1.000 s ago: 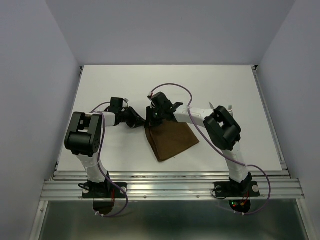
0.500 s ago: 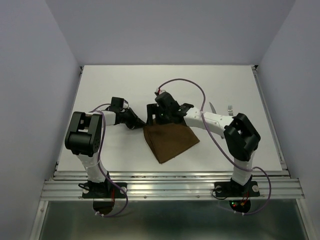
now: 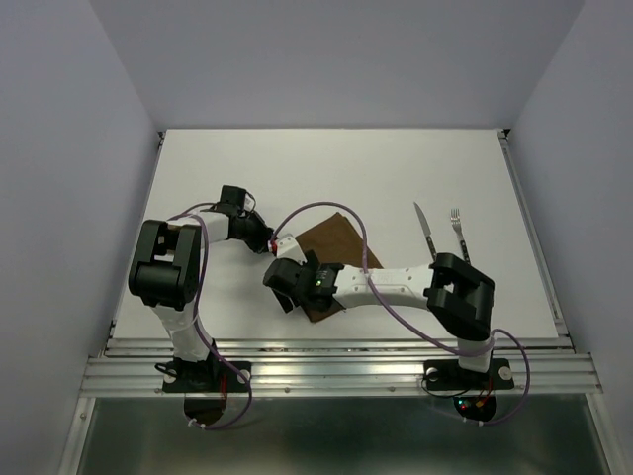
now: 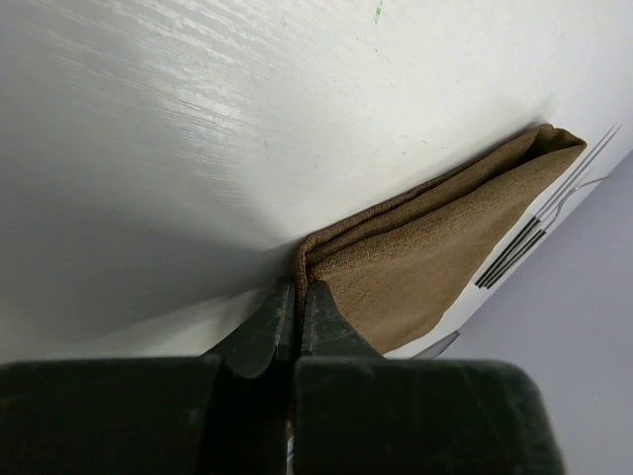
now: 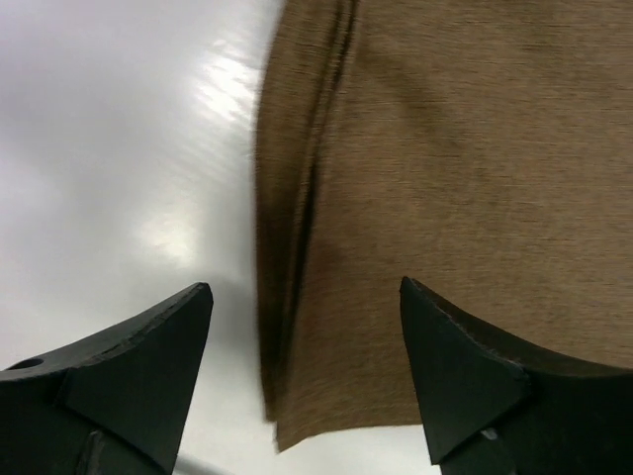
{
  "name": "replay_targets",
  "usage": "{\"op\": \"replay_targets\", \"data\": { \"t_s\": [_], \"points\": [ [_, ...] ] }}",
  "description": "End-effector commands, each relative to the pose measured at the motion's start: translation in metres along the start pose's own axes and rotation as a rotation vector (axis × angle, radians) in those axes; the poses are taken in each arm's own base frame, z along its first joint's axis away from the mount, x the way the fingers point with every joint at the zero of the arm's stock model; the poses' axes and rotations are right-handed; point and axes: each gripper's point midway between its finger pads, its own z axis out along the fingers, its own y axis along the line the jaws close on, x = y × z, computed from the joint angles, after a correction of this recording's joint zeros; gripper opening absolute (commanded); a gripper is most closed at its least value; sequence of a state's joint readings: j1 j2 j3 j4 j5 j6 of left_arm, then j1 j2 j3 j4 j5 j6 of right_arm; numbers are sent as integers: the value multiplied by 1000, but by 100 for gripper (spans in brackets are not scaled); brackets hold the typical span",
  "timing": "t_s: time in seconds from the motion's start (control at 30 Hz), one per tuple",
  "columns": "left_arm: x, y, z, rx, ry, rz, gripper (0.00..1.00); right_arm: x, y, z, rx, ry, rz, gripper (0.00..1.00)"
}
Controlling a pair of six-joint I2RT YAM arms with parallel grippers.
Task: Fold the napkin into a case and place the utensils inside
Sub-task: Pick up the lower triangle-folded napkin from the center of the board.
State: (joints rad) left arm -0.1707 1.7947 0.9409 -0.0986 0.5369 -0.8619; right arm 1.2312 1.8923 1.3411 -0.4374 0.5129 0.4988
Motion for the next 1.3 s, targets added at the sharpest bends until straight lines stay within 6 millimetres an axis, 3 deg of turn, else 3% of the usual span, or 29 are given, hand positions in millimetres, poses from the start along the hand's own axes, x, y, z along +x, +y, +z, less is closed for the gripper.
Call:
{"op": "replay_targets", "data": {
  "t_s": [0.0,0.2,0.3,0.97,1.13,1.27],
  "points": [
    [-6,-11,-9,-11,-33,7,0,-10,-24,9,155,-48,-30,79],
    [-6,-6,-7,-29,-33,-6,0,-6,-18,20,142,-51,-43,65],
    [-7,-6,-7,-29,-39,-13,0,-9,-16,21,138,-56,-41,63],
    [-9,-1,2,-49,-25,-18,0,-29,12,8,65,-109,-48,65],
    [-10,-2,-1,-46,-35,-16,0,-15,13,24,92,-76,-81,71],
    [-10,-2,-1,-48,-36,-14,0,-4,13,35,111,-54,-98,69]
  ]
}}
